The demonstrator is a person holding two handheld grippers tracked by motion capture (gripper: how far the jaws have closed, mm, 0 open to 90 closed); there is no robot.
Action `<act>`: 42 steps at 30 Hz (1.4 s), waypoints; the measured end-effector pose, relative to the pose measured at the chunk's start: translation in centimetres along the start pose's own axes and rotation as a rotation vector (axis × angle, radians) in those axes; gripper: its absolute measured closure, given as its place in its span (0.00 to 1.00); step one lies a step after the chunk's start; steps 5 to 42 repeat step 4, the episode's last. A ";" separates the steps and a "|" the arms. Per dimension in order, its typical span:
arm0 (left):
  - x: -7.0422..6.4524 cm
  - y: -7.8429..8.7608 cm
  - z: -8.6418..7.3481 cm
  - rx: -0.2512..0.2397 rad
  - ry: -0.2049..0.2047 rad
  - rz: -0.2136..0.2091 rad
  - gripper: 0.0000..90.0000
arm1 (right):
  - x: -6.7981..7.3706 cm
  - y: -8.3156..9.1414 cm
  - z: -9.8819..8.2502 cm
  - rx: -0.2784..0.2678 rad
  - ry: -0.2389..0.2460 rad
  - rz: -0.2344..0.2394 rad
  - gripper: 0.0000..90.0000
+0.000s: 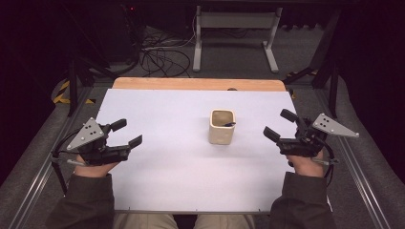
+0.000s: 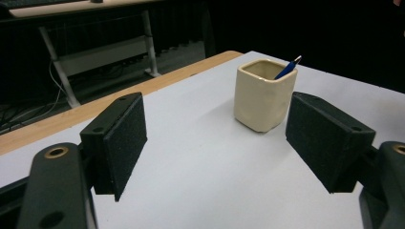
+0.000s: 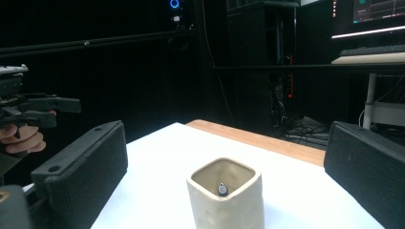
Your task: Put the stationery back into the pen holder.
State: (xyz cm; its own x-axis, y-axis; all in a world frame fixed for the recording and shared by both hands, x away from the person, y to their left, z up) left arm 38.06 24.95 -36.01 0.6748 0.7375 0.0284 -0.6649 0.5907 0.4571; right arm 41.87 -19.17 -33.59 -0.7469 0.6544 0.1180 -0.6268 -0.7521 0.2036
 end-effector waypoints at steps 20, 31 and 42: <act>0.1 -0.1 -0.1 0.007 -0.003 0.003 0.25 | 0.0 -0.4 -0.3 0.018 0.004 -0.002 0.01; 0.1 -0.1 -0.1 0.007 -0.003 0.003 0.25 | 0.0 -0.4 -0.3 0.018 0.004 -0.002 0.01; 0.1 -0.1 -0.1 0.007 -0.003 0.003 0.25 | 0.0 -0.4 -0.3 0.018 0.004 -0.002 0.01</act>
Point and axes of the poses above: each handheld gripper's, and its own axes: y roughly backward along the jaws, z roughly out of its top, x roughly to its left, the point moved 7 cm from there along -y, roughly forward along the jaws, and after that the axes turned 12 degrees about x, right-handed, at the moved point
